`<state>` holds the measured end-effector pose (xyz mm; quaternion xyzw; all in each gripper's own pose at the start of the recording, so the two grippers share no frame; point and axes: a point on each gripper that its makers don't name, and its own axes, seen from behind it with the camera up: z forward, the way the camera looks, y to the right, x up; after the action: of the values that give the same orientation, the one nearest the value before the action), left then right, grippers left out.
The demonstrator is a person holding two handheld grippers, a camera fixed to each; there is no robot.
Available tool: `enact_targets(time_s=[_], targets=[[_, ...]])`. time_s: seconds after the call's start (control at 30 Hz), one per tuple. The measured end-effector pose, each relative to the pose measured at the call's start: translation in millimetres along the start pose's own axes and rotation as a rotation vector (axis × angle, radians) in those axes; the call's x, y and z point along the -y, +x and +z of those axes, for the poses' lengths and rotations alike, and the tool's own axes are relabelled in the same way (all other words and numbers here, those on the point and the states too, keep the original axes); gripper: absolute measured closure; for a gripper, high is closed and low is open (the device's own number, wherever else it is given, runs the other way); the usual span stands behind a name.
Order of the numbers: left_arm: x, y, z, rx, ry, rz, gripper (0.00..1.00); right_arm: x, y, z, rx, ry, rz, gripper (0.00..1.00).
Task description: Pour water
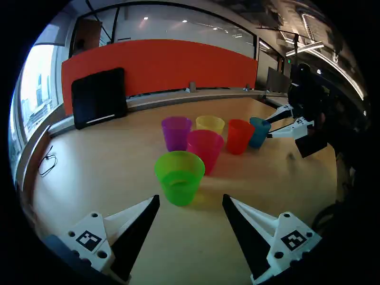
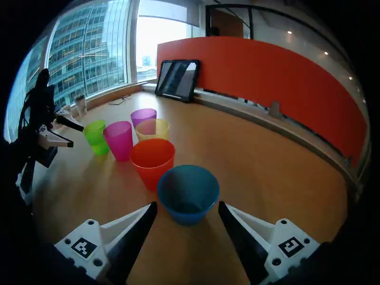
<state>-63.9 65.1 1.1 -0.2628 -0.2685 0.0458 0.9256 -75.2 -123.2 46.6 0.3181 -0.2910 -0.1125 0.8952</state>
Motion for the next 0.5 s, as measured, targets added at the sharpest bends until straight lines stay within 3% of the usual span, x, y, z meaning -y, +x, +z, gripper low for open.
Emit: enact_targets(time_s=[0.5], targets=[[1.5,16.6,-37.1,-0.111,0.087,-0.019,0.01,7.0,-0.5,-53.0,-0.097,-0.07,0.028,0.0]])
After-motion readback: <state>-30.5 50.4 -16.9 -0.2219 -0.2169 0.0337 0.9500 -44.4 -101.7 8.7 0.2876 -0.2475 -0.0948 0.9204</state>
